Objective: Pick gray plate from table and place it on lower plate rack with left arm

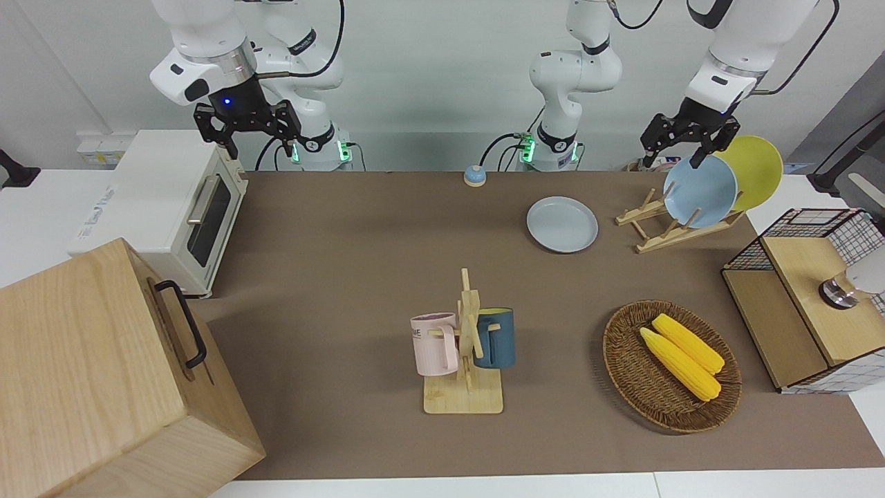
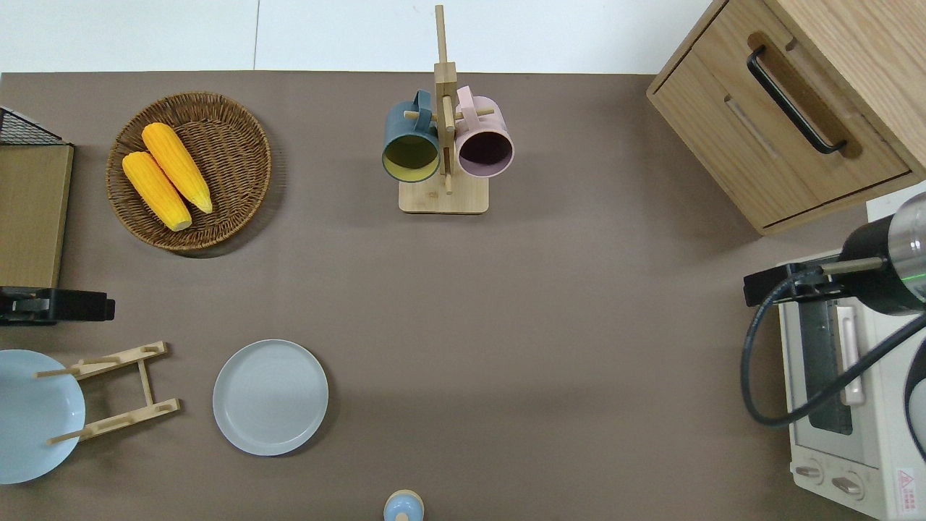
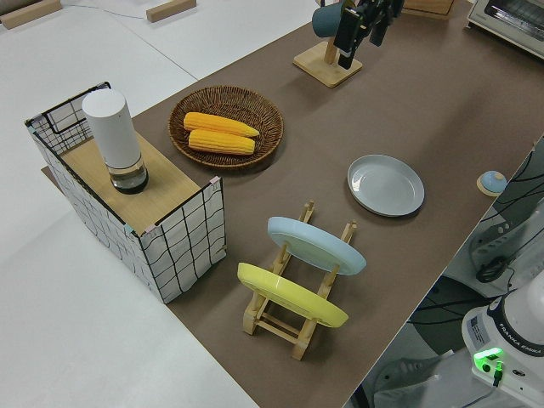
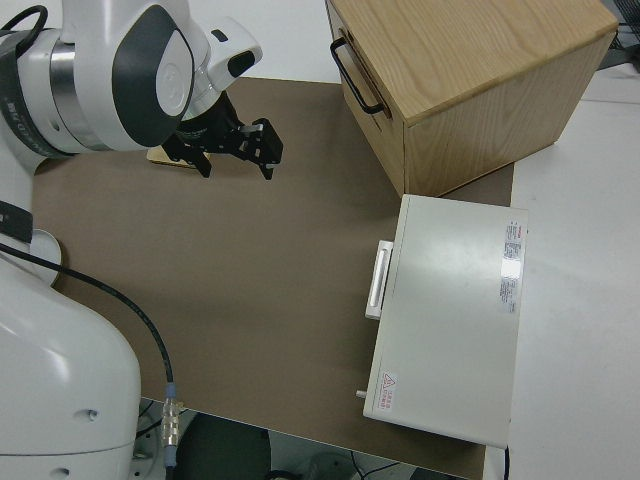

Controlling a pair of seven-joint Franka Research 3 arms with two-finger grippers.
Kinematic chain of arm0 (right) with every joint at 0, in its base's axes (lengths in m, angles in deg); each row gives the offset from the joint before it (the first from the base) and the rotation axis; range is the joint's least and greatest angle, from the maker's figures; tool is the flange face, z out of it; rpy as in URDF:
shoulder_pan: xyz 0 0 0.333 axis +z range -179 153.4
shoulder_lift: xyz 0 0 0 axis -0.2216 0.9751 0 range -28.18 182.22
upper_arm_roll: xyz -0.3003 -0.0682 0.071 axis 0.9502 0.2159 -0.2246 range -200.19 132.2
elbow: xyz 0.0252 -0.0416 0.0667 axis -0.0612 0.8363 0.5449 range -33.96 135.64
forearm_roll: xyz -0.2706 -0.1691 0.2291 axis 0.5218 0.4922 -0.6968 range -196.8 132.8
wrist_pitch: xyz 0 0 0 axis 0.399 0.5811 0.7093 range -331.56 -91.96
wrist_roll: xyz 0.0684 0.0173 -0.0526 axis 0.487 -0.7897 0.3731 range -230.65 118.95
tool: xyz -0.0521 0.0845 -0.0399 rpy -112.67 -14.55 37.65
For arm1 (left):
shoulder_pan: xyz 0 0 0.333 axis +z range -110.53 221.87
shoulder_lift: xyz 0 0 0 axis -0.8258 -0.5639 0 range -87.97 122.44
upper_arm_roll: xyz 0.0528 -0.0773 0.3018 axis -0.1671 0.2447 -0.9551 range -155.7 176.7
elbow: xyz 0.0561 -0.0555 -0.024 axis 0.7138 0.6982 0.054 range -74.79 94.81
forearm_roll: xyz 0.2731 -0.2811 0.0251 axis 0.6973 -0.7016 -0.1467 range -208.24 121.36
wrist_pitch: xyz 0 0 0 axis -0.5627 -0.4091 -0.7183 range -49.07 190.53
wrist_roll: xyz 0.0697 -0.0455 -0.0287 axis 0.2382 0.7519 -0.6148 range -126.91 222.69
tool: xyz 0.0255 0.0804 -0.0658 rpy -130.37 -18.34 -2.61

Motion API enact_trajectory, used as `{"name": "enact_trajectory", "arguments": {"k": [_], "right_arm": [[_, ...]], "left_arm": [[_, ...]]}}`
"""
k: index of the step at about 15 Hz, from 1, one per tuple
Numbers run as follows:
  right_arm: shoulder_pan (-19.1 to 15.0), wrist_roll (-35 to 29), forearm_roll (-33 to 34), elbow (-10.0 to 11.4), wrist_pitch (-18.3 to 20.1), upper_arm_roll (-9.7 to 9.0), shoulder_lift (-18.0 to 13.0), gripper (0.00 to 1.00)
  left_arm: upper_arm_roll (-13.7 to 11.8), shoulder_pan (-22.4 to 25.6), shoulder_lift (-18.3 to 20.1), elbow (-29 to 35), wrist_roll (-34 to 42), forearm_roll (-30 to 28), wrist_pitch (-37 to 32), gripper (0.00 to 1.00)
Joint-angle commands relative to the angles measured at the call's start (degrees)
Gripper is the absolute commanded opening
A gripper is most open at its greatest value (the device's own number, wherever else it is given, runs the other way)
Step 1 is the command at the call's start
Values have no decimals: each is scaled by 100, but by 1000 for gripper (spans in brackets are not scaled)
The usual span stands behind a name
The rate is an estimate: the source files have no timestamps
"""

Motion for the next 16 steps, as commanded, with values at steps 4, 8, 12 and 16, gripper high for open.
{"name": "enact_trajectory", "arguments": {"k": [4,8,12,16], "right_arm": [[-41,-1,-34,-35,83,-38,-14,990],[-41,-1,-34,-35,83,-38,-14,990],[-41,-1,-34,-35,83,-38,-14,990],[-41,8,-34,-35,83,-38,-14,990]], "left_arm": [[-16,-57,67,73,-636,27,29,993],[-16,-57,59,64,-557,18,46,991],[-16,-48,50,73,-452,9,55,993],[-95,-39,50,99,-206,9,46,993]]}}
